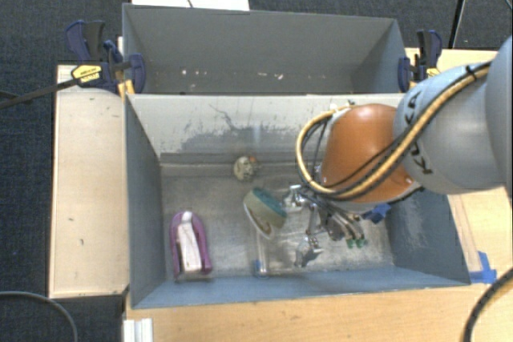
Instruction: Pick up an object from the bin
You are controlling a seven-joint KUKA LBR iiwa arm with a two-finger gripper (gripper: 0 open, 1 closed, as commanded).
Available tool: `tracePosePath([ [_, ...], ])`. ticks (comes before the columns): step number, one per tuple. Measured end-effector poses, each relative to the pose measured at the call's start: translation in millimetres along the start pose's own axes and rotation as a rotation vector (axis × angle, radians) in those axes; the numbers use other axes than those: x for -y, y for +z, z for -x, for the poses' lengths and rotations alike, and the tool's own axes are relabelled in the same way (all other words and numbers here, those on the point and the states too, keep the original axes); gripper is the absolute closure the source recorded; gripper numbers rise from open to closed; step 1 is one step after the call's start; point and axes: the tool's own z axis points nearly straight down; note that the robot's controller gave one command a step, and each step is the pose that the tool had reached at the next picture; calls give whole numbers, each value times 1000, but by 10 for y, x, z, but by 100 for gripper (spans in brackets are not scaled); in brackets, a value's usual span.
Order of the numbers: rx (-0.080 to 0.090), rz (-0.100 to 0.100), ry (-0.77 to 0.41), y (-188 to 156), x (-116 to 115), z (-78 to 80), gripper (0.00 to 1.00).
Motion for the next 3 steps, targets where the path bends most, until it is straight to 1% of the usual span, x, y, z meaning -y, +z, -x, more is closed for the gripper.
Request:
tracePosePath([
  [1,7,-1,-381,168,-82,-35,0],
  [2,14,-5,-439,189,1182,545,0],
  [3,6,-4,-865,-432,2040,208,0],
])
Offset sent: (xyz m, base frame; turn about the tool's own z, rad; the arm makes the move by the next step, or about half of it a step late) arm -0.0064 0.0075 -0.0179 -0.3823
